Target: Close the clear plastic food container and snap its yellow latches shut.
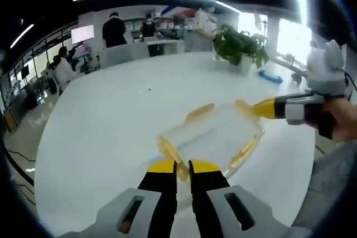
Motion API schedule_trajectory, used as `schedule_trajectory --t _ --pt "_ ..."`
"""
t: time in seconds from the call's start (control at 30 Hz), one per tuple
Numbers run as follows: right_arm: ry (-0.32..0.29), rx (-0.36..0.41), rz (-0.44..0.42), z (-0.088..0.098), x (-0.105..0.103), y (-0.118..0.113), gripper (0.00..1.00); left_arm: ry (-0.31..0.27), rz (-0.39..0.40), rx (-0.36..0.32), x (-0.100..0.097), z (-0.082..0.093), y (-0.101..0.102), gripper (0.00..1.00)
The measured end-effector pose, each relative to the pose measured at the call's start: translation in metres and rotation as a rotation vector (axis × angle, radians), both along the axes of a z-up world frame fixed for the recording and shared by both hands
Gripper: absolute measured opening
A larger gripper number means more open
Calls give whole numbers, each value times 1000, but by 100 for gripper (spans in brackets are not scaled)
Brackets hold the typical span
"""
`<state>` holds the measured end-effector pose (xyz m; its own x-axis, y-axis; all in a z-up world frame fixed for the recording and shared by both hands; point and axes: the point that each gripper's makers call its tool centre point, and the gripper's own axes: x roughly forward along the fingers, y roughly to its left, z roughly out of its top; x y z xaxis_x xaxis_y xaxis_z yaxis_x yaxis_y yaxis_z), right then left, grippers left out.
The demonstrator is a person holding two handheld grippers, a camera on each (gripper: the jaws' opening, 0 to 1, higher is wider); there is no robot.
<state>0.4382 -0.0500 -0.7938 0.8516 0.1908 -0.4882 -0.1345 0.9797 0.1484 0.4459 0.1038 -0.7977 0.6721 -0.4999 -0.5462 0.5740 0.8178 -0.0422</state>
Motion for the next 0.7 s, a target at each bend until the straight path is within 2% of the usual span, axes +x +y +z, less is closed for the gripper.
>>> schedule_trajectory --t 0.17,0.33,0.37,0.47,0.57,0.7 --pt "1 9 -18 3 0 -6 1 -2 2 2 0 1 3 6" --pt "-20 14 -37 12 4 -15 1 4 39 7 3 1 13 8" --pt "-19 15 -38 12 5 -16 1 -23 55 1 6 6 16 9" --pt "-12 -5 -36 12 6 -18 2 -41 72 -23 12 15 21 10" --pt "-21 19 -28 13 7 -14 3 -53 84 -33 17 21 26 9" --pt "-15 18 1 12 6 -2 6 -50 88 -27 20 18 28 10"
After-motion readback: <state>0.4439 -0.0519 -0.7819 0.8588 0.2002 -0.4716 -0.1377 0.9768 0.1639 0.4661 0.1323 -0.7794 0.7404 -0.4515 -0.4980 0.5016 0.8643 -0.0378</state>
